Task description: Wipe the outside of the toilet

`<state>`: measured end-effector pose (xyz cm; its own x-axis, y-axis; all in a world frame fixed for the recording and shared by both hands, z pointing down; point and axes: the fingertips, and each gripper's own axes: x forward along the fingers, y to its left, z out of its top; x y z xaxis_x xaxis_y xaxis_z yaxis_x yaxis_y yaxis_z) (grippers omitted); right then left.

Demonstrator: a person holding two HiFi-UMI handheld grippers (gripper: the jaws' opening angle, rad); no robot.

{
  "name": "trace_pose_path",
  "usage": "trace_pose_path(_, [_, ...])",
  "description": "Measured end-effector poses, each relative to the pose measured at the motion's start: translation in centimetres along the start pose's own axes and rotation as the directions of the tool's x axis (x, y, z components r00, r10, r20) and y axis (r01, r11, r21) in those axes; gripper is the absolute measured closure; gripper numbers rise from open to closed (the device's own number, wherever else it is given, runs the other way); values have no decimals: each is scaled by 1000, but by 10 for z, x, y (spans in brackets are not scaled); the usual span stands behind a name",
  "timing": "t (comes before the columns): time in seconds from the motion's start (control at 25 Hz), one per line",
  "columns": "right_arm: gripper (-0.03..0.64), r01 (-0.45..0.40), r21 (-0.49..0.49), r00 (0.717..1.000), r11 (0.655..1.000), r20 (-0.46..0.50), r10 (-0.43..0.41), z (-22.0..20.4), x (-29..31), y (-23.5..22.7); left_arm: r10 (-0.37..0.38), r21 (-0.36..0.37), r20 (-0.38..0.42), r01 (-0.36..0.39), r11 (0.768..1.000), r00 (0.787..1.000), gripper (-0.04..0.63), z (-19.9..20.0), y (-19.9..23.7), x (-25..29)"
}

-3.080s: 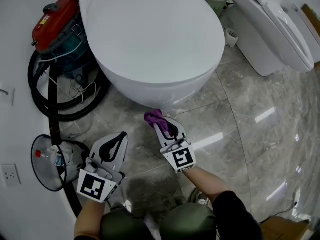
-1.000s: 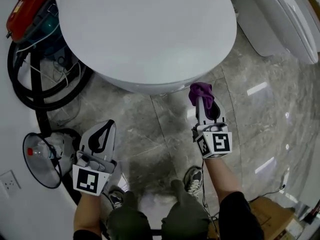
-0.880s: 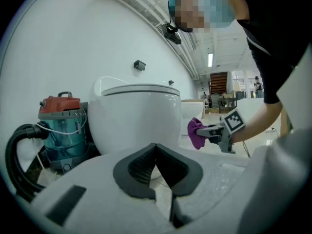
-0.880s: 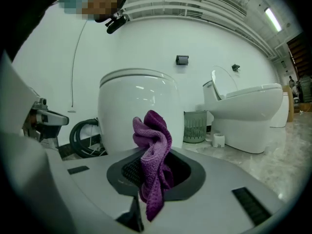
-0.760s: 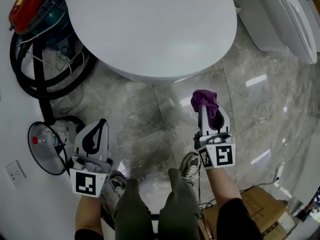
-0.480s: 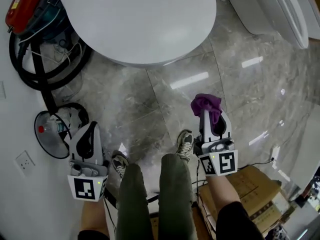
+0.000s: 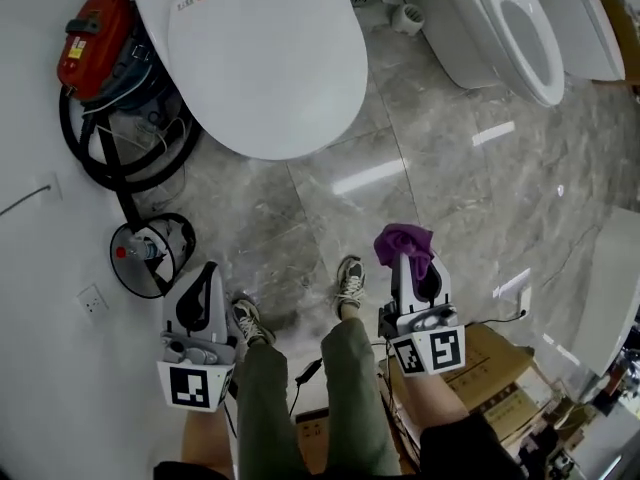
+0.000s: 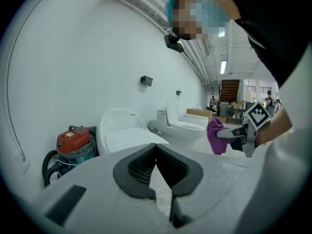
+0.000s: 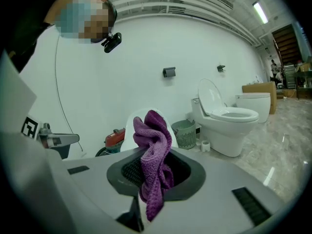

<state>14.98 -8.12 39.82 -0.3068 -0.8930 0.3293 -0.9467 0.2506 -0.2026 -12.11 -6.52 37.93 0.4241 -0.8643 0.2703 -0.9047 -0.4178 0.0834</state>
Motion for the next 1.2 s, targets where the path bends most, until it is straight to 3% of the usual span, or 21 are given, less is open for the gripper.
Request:
trace_pose_path(0.32, [551,-52,35,995,998,81,50,138,-48,38,-5,-35,30,6,999,1000,595,117,-38,-36])
trace_pose_path(0.56, [551,-115,-48,987,992,107,120,241,-97,68,-52,-70,-7,51,996,999,595,196,-73,-70])
trace_pose_path(0.68, [551,-135,-107,982,985,116,148,283,-115,68,-92,-53,-4,91,994,996,595,232,-86,-71])
trace_pose_path(0.96, [550,-117,-162,986,980,100,134,336,-173,68,-161,11,-20,161,987,987,595,303,-116,-97])
trace_pose_path(1.2, [549,-106,-145,987,984,105,122,342,-201,70,-195,28,5,195,980,981,595,329,-135,-117])
